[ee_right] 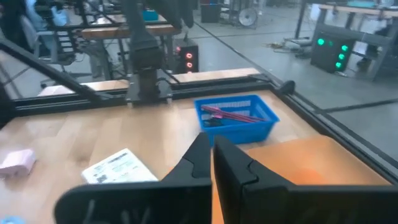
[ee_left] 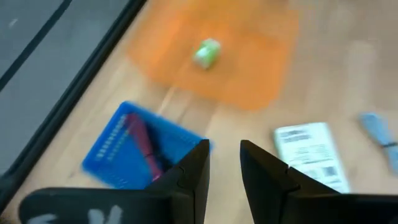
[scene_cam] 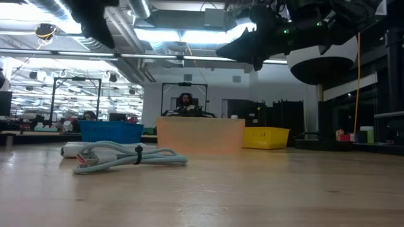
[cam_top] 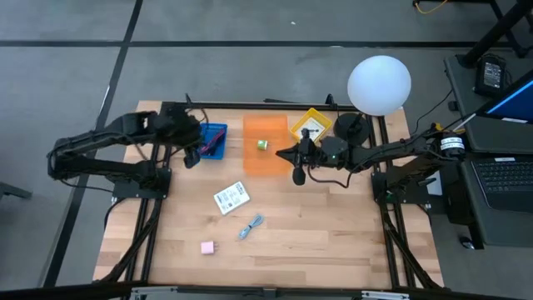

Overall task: Pick and place items into bin
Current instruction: Put the light pink adaptor into the orange bin

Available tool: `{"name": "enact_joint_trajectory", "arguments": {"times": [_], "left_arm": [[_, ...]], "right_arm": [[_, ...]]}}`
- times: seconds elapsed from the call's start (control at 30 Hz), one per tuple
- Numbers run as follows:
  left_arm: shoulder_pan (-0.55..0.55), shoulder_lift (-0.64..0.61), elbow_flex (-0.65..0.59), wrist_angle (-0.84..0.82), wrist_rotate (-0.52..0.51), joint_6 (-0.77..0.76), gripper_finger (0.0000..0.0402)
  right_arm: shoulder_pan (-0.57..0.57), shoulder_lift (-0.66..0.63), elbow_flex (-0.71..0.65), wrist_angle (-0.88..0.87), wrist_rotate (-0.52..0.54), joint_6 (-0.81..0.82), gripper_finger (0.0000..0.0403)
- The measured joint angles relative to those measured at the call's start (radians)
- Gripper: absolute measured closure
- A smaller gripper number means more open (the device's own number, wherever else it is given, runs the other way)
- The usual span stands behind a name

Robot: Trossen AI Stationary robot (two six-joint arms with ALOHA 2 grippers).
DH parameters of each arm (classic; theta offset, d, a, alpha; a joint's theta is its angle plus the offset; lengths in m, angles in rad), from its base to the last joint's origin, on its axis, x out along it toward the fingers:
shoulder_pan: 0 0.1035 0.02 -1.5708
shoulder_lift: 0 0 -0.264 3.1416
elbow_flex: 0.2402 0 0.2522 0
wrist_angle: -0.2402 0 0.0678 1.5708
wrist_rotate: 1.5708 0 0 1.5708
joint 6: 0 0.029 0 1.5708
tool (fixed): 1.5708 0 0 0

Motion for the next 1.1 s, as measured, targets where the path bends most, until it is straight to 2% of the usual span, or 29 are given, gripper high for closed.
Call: {"name": "enact_joint_trajectory", "arguments": {"times": [0.37,0.53,0.63,0.8,1.1], "left_arm": [[-0.212,-0.164,-0.236,0.247,0.075,0.006,0.0332],[-0.283,-0.178,-0.337,0.335,0.075,-0.003,0.0349],[-0.320,-0.177,-0.394,0.414,0.074,-0.002,0.0362],[-0.367,-0.174,-0.470,0.562,0.073,0.055,0.0383],[-0.415,-0.171,-0.494,0.534,0.080,0.165,0.0398]], "right_arm": [[0.104,0.000,0.000,0.010,0.000,-0.021,0.0401],[0.152,0.000,0.000,0.010,0.001,-0.020,0.0401],[0.178,0.000,0.005,0.009,0.037,-0.014,0.0401],[0.207,0.000,0.006,0.008,0.061,0.006,0.0401],[0.237,0.000,0.006,-0.086,0.063,0.009,0.0401]]}}
